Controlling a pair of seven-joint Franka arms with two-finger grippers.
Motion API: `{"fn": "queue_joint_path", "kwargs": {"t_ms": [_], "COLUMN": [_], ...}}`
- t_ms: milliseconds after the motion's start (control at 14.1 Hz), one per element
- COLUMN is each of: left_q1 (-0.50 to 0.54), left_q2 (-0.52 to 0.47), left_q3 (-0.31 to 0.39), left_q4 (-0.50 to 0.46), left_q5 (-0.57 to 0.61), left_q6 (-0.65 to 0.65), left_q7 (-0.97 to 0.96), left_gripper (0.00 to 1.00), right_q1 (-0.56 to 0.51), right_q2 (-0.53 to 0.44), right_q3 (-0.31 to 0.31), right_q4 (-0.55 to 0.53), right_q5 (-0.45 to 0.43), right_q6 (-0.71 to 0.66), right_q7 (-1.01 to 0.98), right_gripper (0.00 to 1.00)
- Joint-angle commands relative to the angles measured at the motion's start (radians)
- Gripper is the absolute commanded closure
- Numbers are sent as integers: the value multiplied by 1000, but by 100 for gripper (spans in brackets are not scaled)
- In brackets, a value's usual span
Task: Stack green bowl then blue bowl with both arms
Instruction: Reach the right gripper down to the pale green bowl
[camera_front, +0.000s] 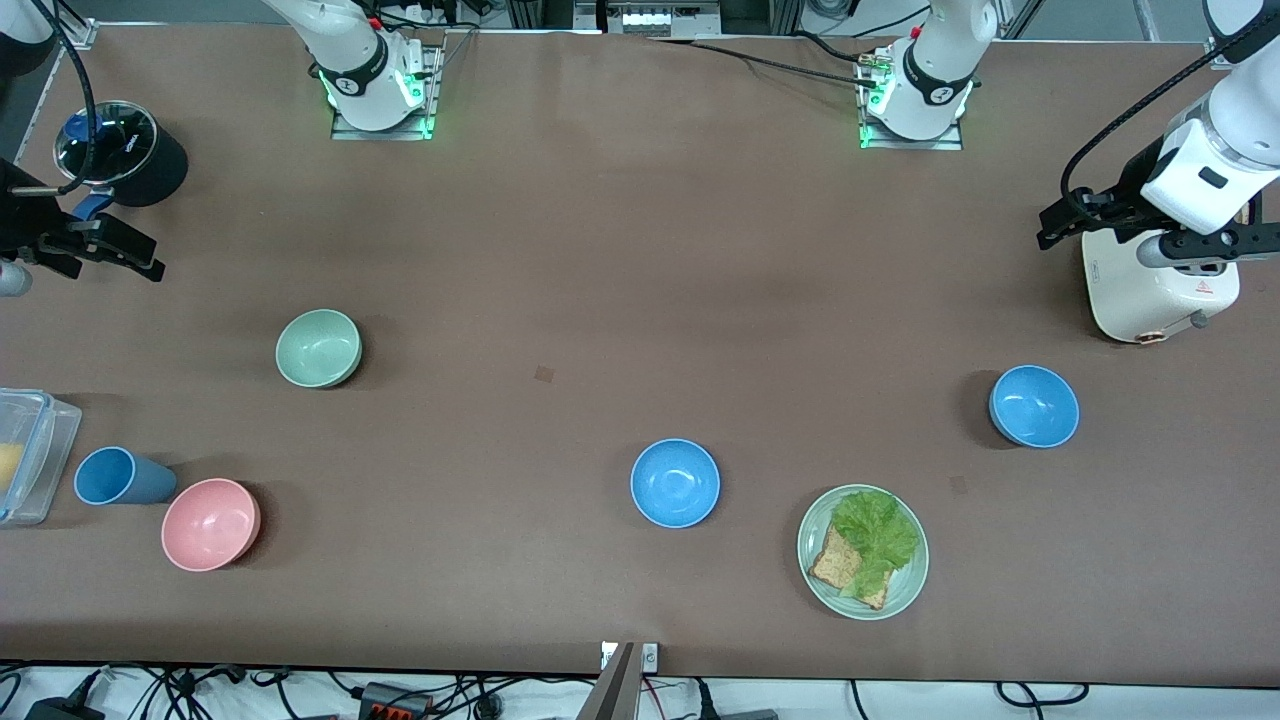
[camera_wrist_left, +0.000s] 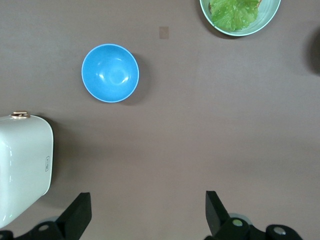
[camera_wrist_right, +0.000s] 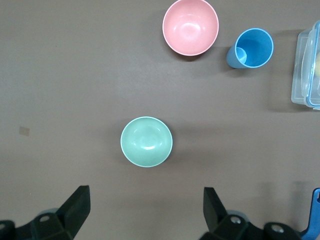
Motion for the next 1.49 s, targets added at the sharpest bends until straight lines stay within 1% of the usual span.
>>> {"fn": "queue_joint_path", "kwargs": {"t_ms": [0, 355, 496, 638, 922, 1135, 1206, 1277, 1418], "left_q1": [7, 7, 4, 4, 4, 10, 13, 18, 65], "left_q2": [21, 28, 28, 28, 36, 103, 142, 168, 273], "left_q3": [0, 0, -1, -1, 0, 3, 9, 13, 13], "left_q4": [36, 41, 41, 41, 36, 39, 41, 38, 41], "left_q5": [-19, -19, -17, -17, -17, -5, 9, 56, 96], "left_q6": [-18, -24, -27, -29, -29, -15, 12, 67, 159], "left_q7": [22, 24, 18, 16, 11, 24, 25, 25, 27], "left_gripper": [0, 0, 0, 0, 0, 0, 0, 0, 0], "right_q1": [6, 2, -7, -22, -28, -50, -53, -65, -70], "right_q2": [-26, -12, 41, 115, 288, 392, 435, 467, 511], "right_q3": [-4, -5, -8, -10, -10, -10, -10, -10, -8], "right_q4": [-25, -25, -28, -40, -59, -115, -134, -147, -169], "right_q5": [-16, -17, -17, -17, -17, -16, -16, -16, -11], "right_q6": [7, 11, 13, 22, 96, 200, 253, 312, 364], "right_q7": [9, 2, -1, 2, 2, 0, 0, -1, 0], "right_gripper": [0, 0, 0, 0, 0, 0, 0, 0, 0]}}
